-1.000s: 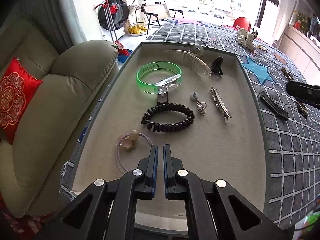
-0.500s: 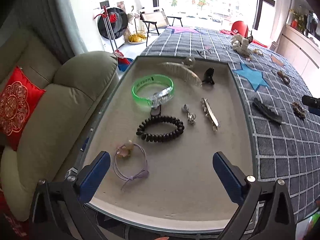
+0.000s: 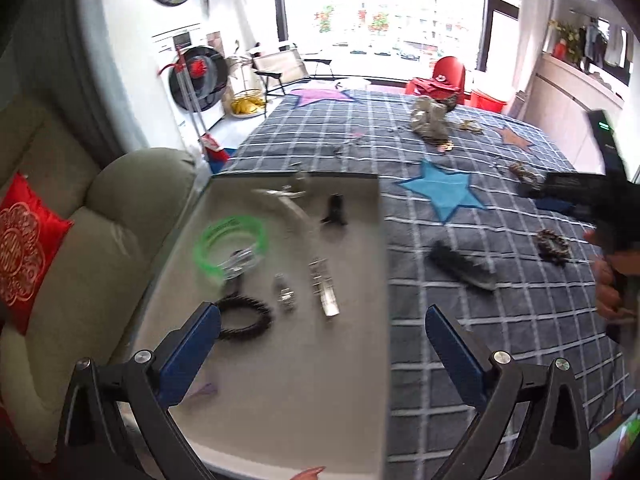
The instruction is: Organize jewelry
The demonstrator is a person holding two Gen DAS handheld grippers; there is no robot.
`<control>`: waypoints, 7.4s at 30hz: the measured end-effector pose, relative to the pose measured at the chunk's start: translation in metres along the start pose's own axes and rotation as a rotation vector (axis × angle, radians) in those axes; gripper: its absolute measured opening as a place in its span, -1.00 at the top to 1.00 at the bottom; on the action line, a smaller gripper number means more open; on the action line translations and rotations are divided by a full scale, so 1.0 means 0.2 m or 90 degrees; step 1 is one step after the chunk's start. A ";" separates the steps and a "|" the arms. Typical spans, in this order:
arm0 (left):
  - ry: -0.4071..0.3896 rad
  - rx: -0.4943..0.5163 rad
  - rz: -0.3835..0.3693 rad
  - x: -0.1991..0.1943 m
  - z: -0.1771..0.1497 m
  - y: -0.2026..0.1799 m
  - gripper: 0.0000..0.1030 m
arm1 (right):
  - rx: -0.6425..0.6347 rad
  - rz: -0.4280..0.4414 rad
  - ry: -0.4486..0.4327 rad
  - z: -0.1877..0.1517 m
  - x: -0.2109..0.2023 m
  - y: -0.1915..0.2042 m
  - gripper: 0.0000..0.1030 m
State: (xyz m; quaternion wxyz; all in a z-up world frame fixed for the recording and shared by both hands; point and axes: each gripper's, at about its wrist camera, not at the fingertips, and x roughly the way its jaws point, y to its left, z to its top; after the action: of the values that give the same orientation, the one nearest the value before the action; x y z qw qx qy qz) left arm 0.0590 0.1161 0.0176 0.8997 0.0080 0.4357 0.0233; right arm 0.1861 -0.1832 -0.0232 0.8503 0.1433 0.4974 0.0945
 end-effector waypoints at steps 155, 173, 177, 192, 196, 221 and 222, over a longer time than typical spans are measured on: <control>0.011 0.027 -0.165 -0.01 0.03 -0.45 0.35 | -0.029 0.029 -0.012 -0.29 -0.35 -0.14 0.91; -0.021 -0.012 -0.125 -0.14 0.00 -0.12 0.35 | -0.108 0.184 -0.002 -0.36 -0.52 0.45 0.91; -0.022 -0.029 -0.107 -0.15 -0.03 0.00 0.35 | -0.145 0.217 0.015 -0.42 -0.49 0.65 0.91; 0.033 -0.075 -0.053 0.01 -0.21 0.37 0.35 | -0.189 0.261 0.126 -0.61 -0.13 1.09 0.91; 0.053 -0.070 -0.053 0.07 -0.23 0.38 0.35 | -0.178 0.261 0.158 -0.63 -0.04 1.12 0.91; 0.096 -0.062 -0.041 0.19 -0.29 0.39 0.34 | -0.168 0.215 0.219 -0.73 0.23 1.16 0.90; 0.096 -0.064 -0.040 0.19 -0.29 0.39 0.34 | -0.169 0.215 0.219 -0.73 0.23 1.16 0.89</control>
State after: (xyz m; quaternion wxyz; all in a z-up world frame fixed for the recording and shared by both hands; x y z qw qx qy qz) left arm 0.0339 0.1962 -0.0448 0.8638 -0.0527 0.5007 0.0174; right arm 0.0773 0.0708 -0.0504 0.7367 0.0930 0.5871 0.3224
